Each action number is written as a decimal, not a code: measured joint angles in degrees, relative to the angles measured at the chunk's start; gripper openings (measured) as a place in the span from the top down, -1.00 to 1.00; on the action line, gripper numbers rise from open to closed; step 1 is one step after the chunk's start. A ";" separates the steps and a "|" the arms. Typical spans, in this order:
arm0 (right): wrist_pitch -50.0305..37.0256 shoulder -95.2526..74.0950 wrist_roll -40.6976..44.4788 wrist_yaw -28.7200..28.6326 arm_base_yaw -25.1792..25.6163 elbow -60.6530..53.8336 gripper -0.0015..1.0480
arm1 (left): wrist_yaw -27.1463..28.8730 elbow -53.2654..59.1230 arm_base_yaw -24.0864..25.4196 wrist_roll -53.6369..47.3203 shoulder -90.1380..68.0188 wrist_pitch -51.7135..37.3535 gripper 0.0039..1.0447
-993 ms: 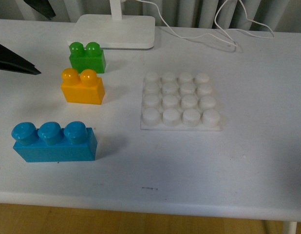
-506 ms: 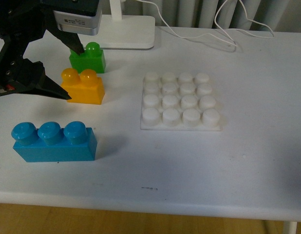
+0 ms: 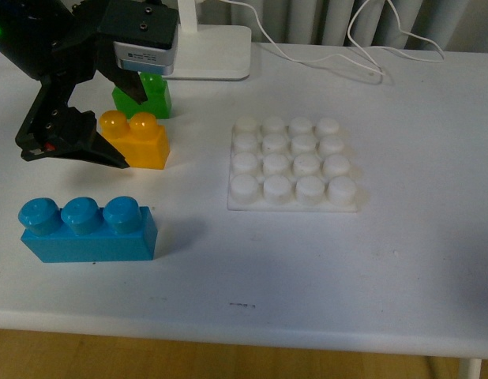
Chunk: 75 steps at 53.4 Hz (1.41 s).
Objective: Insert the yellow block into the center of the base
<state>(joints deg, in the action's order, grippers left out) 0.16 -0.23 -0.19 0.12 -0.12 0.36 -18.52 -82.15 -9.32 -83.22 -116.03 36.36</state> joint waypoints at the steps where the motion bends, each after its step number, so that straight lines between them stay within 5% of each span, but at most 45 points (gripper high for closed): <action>1: 0.00 0.00 0.02 0.00 0.00 0.00 -0.82 | 0.00 -0.11 -0.04 0.02 -0.17 0.00 -0.88; 30: 0.00 0.00 0.00 0.00 0.00 0.00 -0.82 | 0.66 -3.93 -1.70 0.09 -5.03 2.69 -0.87; 50: 0.00 0.00 0.00 0.00 0.00 0.00 -0.82 | 1.97 -4.33 -1.86 0.20 -5.03 3.96 0.34; 75: 0.00 0.00 0.00 0.02 0.00 0.00 -0.82 | 0.85 -9.31 -8.24 4.04 -0.37 5.27 0.39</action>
<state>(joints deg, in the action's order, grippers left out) 0.16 -0.23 -0.19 0.14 -0.12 0.36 -17.67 -91.46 -17.56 -79.18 -116.40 41.63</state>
